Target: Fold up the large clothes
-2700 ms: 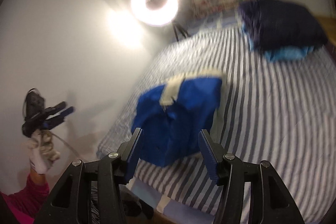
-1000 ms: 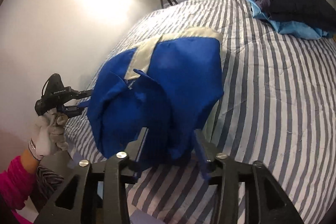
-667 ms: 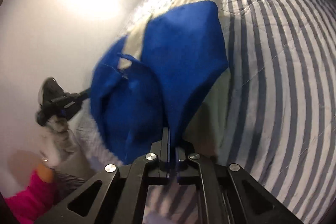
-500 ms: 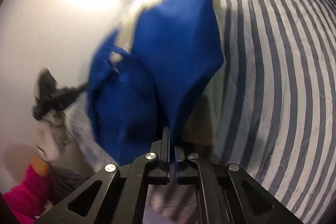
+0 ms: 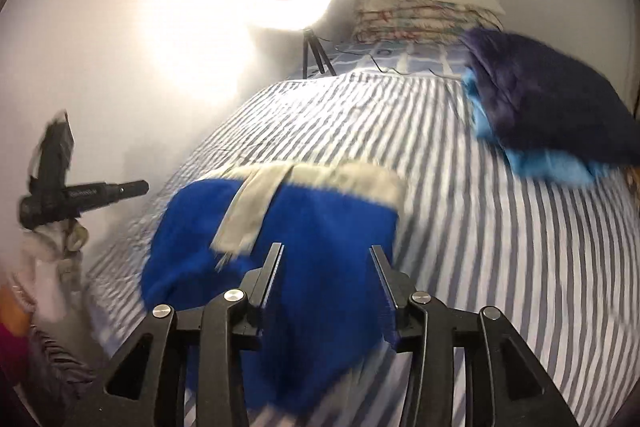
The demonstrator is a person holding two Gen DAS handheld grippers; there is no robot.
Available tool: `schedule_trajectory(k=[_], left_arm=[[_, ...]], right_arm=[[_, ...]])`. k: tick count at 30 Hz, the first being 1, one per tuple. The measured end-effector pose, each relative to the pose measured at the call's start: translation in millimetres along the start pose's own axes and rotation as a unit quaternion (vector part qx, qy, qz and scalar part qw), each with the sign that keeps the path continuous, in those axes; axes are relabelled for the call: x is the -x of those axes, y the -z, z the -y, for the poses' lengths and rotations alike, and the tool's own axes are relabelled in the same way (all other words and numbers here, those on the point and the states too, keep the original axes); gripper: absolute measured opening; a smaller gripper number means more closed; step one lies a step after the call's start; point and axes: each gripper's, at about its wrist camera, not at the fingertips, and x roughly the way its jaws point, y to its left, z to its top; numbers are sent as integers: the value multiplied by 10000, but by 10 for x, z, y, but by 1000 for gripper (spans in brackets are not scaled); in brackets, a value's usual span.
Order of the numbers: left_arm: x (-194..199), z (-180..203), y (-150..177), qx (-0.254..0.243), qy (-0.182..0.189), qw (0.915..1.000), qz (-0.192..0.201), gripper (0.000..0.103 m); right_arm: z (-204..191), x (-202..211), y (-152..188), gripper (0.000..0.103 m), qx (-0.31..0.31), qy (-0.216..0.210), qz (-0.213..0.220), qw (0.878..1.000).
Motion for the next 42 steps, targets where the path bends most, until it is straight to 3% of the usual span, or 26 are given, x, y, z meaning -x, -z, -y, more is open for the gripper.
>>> schedule_trajectory(k=[4,6,8,12,15,17,20,22,23,28,32,35,37,42], left_arm=[[-373,40,-135,204,273,9991,-248,0],[-646,-3,-52,26,-231,9983,-535,0],[-845,-90,65,-29,-359,9966,-743,0],[-1015,-310,201,183,65,9964,-824,3],[-1005,-284,165,70,6,9958,-908,3],[-918,-189,84,-6,-161,9961,-871,3],[-696,-12,-57,-215,-65,9985,-497,3],[-629,61,-134,-341,-83,9989,-327,3],[-630,92,-180,-343,-75,9990,-276,3],[-851,300,-300,-336,96,9989,-323,3],[-1179,476,-281,-610,45,9963,-603,3],[-1436,432,-179,-710,-198,9935,-863,3],[-1549,320,-135,-473,-41,9936,-1026,3],[-1499,237,-172,-350,209,9935,-1066,3]], right_arm=[[-148,-438,-249,25,90,-40,-223,9997],[-137,-611,-269,25,-24,-129,-418,9990],[-38,-777,-209,25,-174,-189,-721,9971],[77,-1144,84,16,-55,-43,-1393,9902],[-25,-1187,102,16,321,177,-1426,9891],[-23,-1121,24,16,212,158,-1499,9883],[35,-830,-180,20,7,-136,-952,9954],[29,-691,-311,22,69,-42,-510,9987],[44,-677,-347,26,47,-38,-422,9991],[10,-888,-542,27,-96,-20,-356,9993],[-111,-1090,-601,27,-138,-453,-517,9975],[-110,-1417,-529,27,-102,-295,-1002,9945],[-66,-1625,-382,21,-75,-147,-1451,9893],[-101,-1673,-341,21,58,-67,-1518,9884]])
